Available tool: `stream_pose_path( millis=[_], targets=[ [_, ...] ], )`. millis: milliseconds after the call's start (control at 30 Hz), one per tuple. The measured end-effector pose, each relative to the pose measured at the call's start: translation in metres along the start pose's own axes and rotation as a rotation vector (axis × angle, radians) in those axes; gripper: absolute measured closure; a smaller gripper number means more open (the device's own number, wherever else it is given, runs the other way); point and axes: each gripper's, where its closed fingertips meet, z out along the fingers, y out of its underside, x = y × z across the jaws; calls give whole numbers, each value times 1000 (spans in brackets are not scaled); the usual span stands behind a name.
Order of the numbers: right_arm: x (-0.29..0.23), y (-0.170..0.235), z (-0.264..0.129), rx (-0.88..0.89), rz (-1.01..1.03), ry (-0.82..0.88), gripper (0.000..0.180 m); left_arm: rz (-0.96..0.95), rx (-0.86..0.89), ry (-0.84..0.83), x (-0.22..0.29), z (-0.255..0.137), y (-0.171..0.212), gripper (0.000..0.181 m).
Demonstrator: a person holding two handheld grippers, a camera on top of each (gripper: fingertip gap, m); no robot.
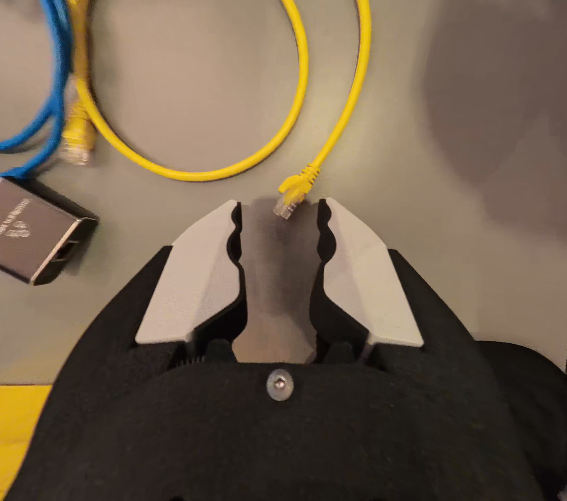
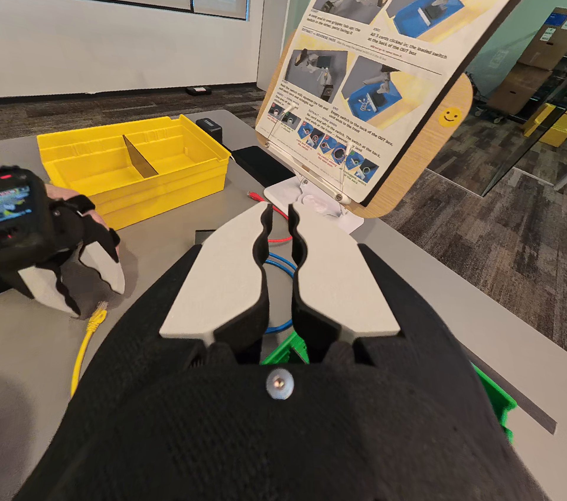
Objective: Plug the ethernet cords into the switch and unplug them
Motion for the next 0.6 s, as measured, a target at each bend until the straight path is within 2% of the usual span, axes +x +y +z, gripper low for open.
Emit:
stream_pose_path(
  millis=[100, 233, 433, 533, 600],
  targets=[
    [-8, -2, 1, -7, -27, -11, 169, 3, -132, -25, 0, 12, 14, 135],
    [-18, -7, 1, -8, -64, -23, 169, 21, -120, -51, -2, 16, 8, 161],
    [-46, -23, -5, 35, -94, -103, 169, 15, -86, -21, 4, 18, 3, 165],
    [-79, -36, -10, 94, -68, -208, 169, -22, -69, -47, 1, 13, 0, 165],
    [-112, -31, -12, 90, -29, -301, 169, -34, -18, -64, -1, 5, -6, 166]
  ],
)
